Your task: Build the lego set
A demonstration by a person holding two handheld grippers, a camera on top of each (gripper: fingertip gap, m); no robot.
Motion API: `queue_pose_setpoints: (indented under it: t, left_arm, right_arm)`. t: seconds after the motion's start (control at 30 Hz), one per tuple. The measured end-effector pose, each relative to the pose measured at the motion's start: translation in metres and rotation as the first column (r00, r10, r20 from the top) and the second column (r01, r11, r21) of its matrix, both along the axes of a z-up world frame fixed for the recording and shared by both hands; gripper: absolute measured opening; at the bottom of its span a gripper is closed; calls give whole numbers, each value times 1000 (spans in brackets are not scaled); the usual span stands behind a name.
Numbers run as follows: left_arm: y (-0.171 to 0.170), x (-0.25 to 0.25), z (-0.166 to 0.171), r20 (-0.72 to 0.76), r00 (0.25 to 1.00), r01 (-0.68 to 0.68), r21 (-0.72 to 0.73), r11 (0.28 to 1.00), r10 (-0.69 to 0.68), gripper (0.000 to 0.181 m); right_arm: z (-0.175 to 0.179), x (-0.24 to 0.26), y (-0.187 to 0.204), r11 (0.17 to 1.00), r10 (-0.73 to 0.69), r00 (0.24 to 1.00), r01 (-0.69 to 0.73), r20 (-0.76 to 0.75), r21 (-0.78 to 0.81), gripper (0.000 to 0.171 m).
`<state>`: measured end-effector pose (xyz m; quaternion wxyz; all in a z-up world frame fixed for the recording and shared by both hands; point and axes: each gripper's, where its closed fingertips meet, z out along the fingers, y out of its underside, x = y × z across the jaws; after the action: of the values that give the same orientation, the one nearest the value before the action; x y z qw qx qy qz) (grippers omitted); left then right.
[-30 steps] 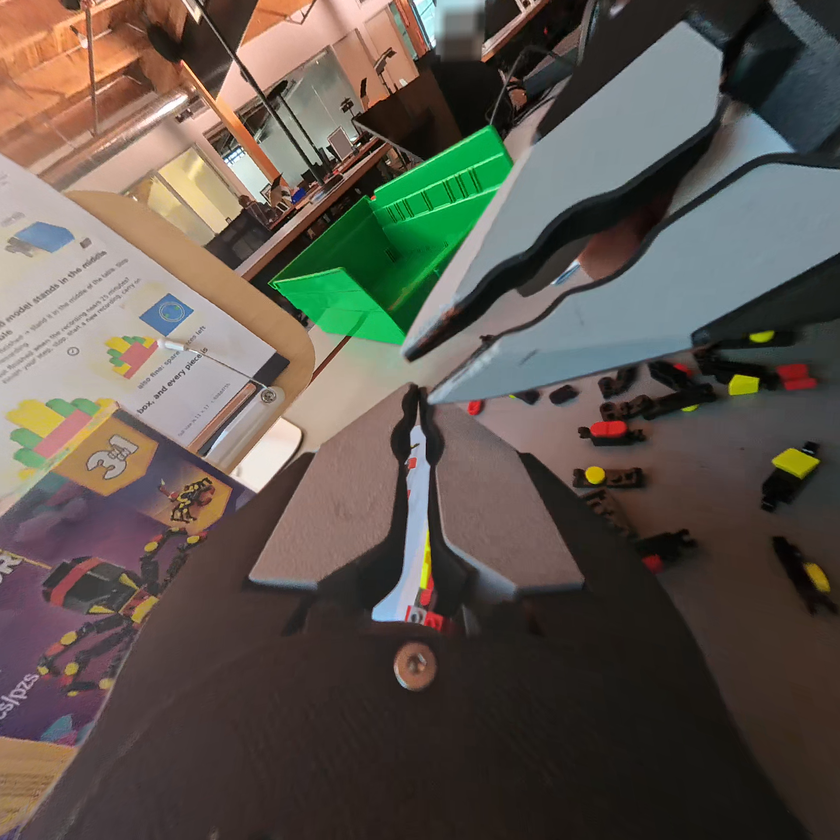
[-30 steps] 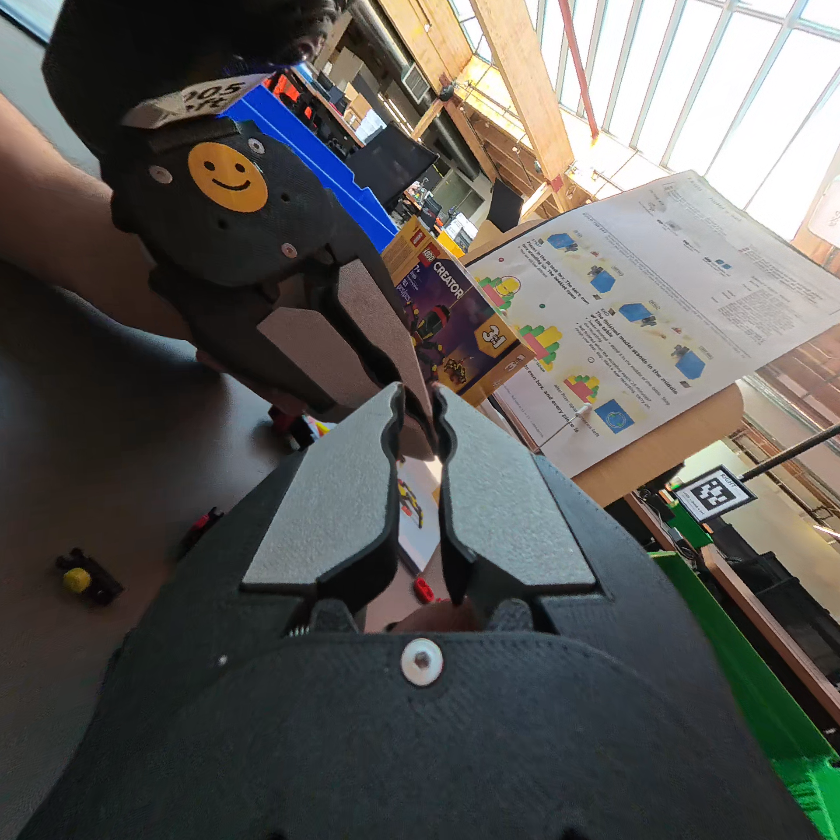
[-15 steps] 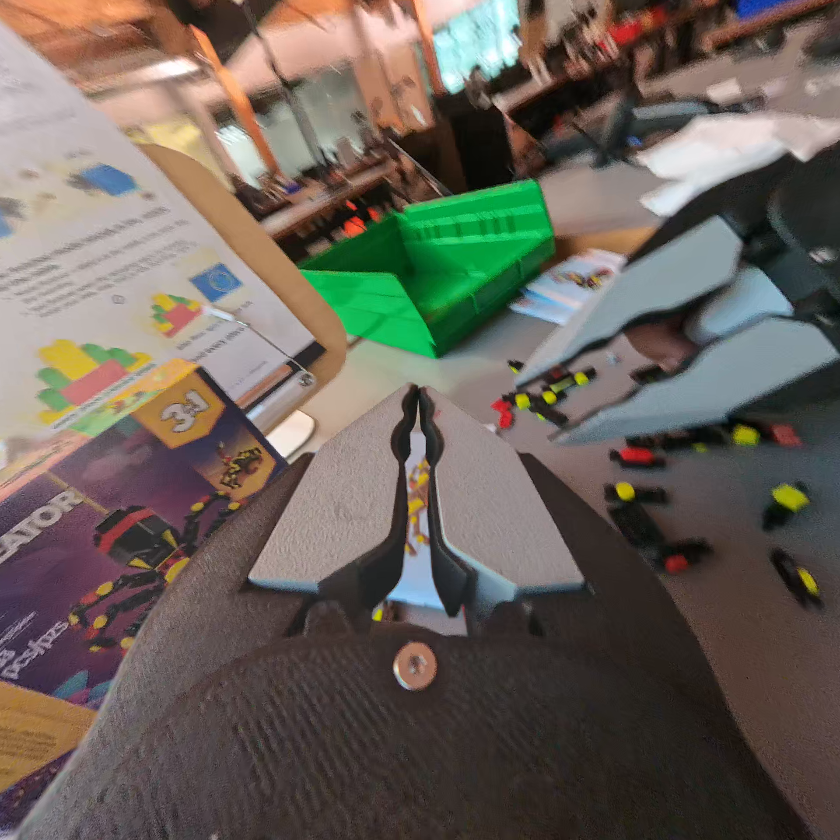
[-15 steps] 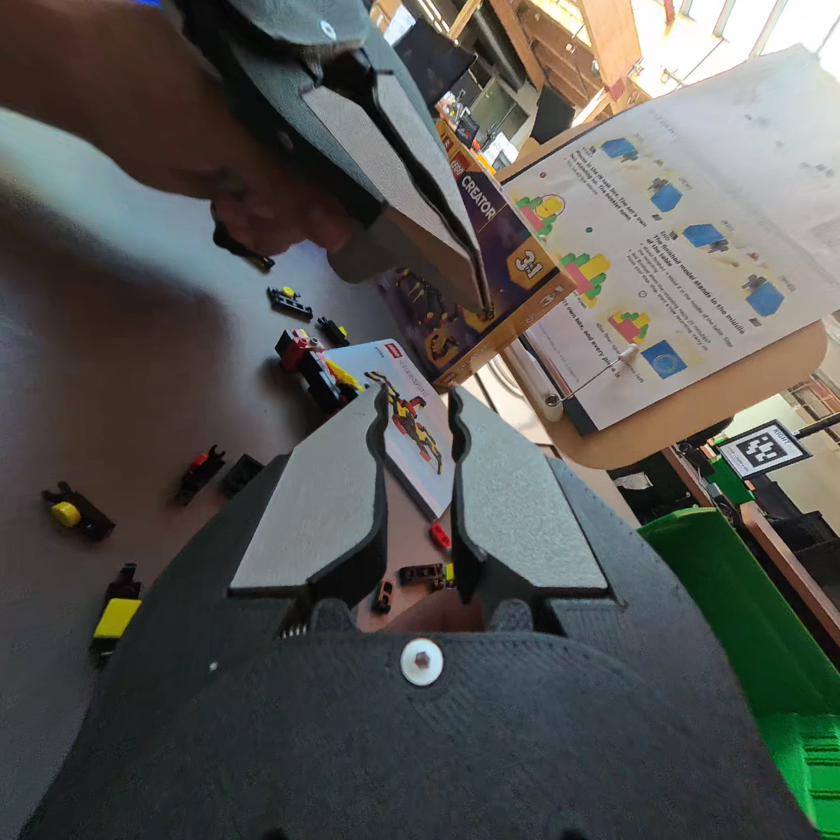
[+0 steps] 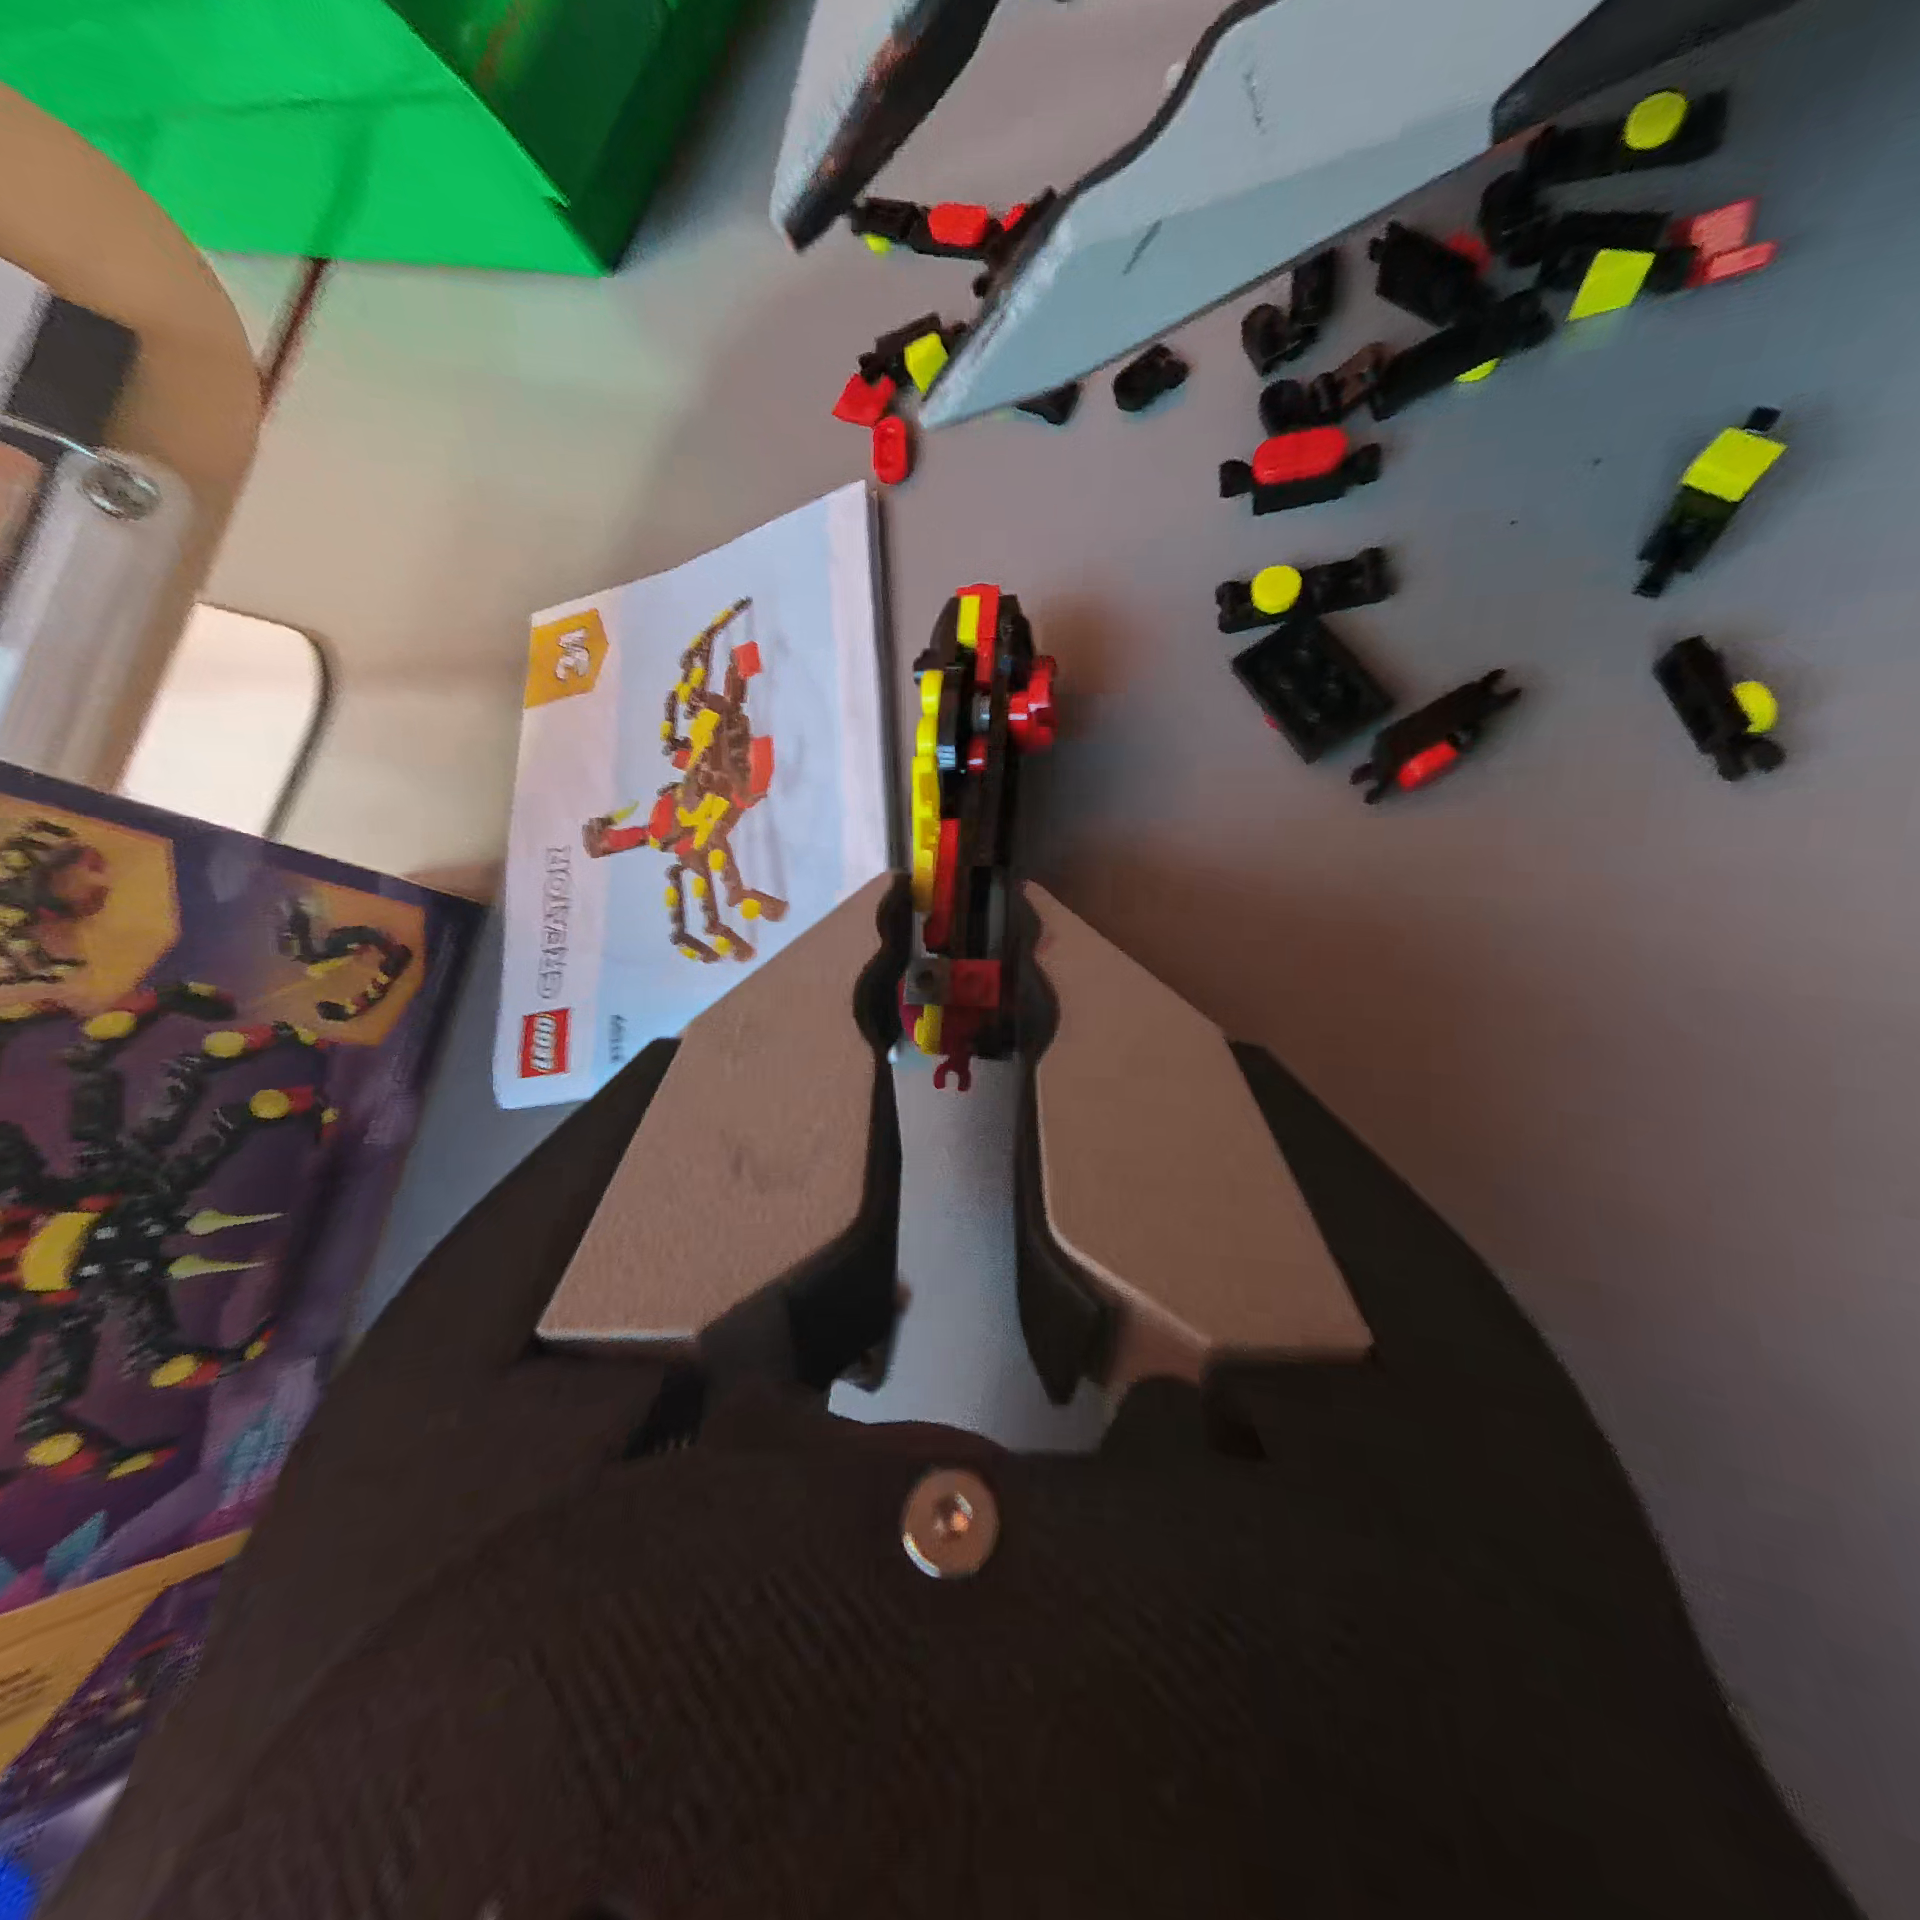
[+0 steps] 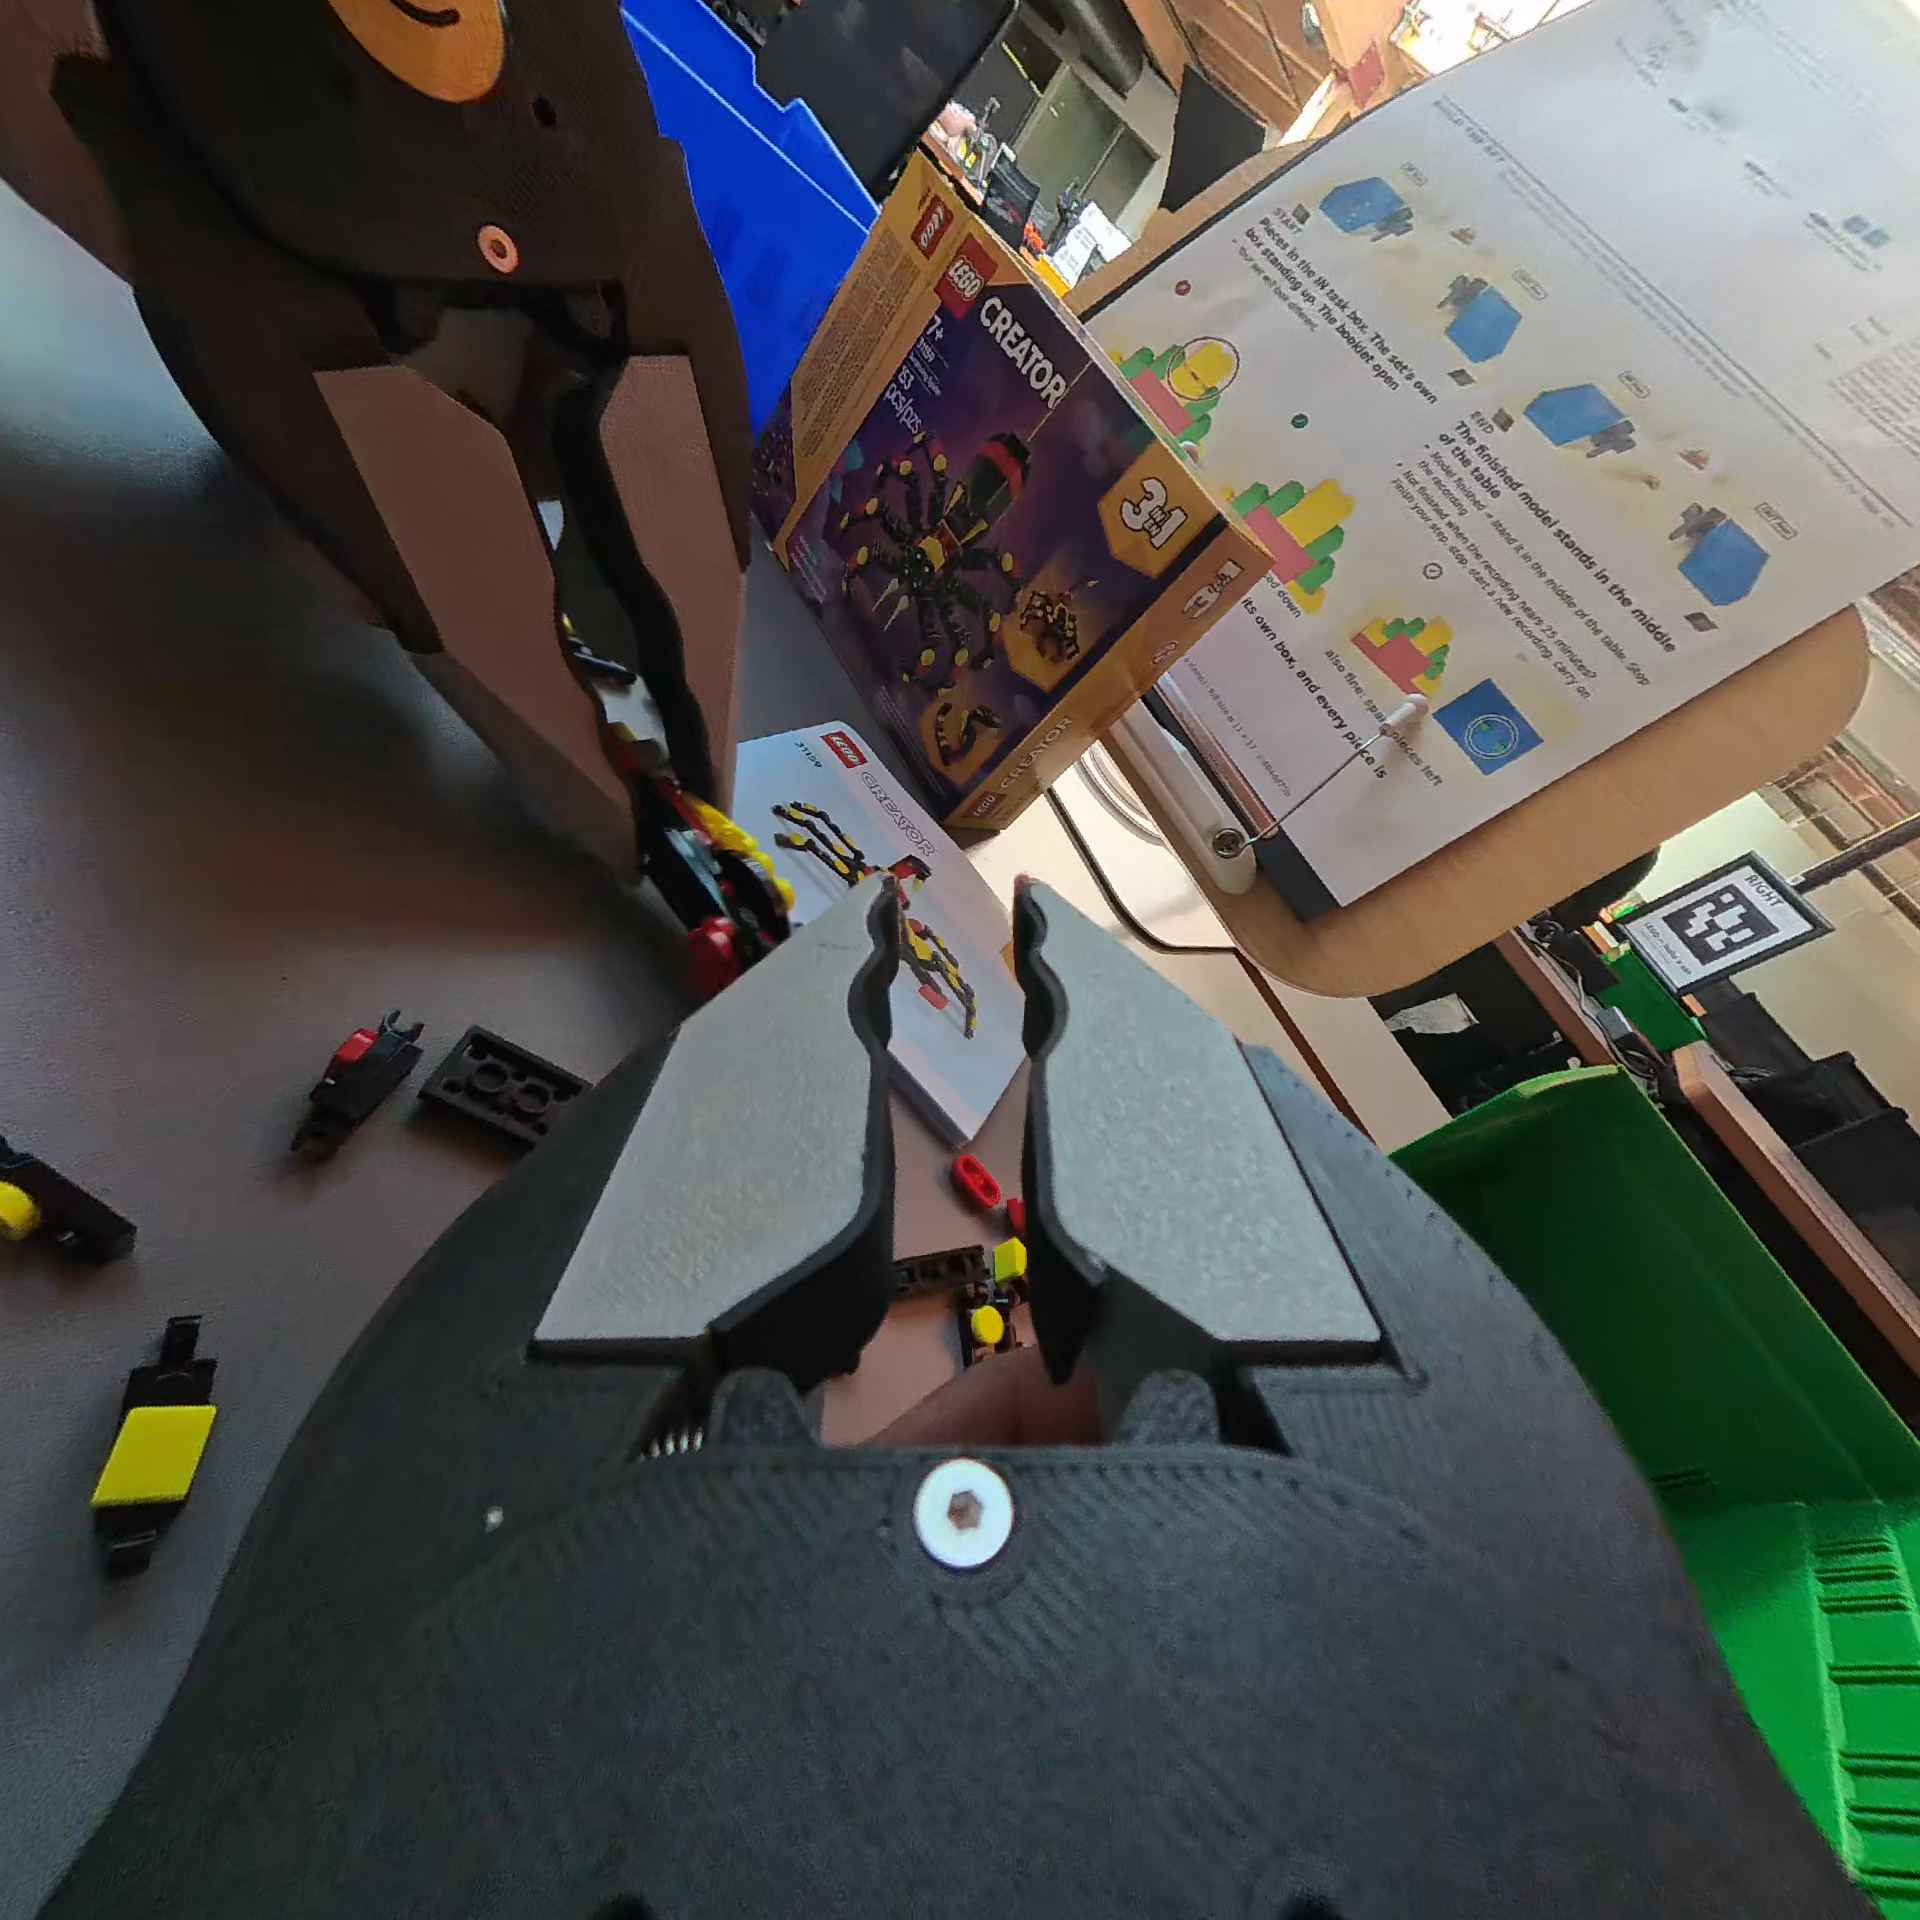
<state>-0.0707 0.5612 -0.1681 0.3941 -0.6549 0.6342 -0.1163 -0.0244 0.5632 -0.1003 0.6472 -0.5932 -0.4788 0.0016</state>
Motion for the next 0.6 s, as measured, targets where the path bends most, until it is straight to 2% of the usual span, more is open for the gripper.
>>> queue_pose_setpoints:
  t: [0.17, 0.33, 0.4, 0.47, 0.53, 0.6]
  left_arm:
    - [16, 4, 28, 107, 994, -26, 214, 976, 3, 15]
    - [22, 7, 50, 235, 972, -62, 321, 945, -16, 15]
    - [3, 17, 52, 339, 939, 15, 123, 992, -56, 14]
    - [-11, 25, 65, 509, 861, 94, -130, 987, -15, 14]
    - [-17, 26, 73, 602, 795, 191, -366, 911, 75, 14]
    - [-21, 23, 80, 654, 741, 295, -521, 801, 152, 14]
  right_arm:
    - [11, 6, 1, 998, 3, 992, -11, -127, -61, 17]
    - [27, 11, -1, 980, 41, 937, -105, -346, -166, 20]
    - [34, 11, -5, 971, 73, 908, -159, -412, -180, 24]
    - [42, 8, -13, 956, 126, 875, -232, -467, -177, 25]
    - [49, 4, -23, 935, 183, 843, -308, -505, -177, 26]
    - [53, 4, -29, 928, 205, 833, -333, -514, -169, 26]
